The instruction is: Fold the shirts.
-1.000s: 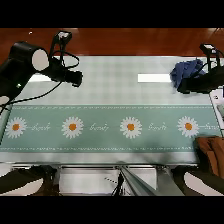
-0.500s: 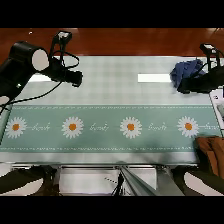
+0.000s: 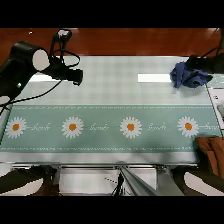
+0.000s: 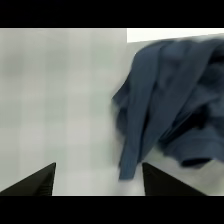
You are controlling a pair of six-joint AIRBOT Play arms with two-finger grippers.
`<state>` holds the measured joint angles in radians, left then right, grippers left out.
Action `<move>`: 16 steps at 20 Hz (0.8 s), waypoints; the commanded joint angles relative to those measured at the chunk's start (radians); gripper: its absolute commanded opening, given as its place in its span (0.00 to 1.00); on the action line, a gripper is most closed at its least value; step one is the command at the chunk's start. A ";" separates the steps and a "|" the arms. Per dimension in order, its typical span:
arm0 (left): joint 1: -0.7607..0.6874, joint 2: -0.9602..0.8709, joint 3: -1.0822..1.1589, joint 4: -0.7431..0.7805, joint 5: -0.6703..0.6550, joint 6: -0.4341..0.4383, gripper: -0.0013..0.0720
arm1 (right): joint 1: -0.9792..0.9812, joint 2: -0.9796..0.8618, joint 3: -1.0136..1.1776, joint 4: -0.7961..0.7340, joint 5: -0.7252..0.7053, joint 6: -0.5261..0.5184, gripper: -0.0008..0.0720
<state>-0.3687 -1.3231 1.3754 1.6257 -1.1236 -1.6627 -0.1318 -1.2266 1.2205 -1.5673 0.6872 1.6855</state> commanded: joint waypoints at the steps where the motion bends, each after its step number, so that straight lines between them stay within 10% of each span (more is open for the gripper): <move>1: 0.007 -0.001 0.001 0.001 -0.002 0.000 1.00 | -0.093 -0.080 0.001 -0.110 -0.315 0.346 0.85; 16: 0.007 0.000 0.001 0.001 -0.092 0.061 1.00 | -0.217 -0.441 0.001 0.001 -0.179 0.363 0.84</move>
<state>-0.3622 -1.3231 1.3754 1.6264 -1.2018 -1.6276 -0.3485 -1.6165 1.2205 -1.5768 0.5030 2.0438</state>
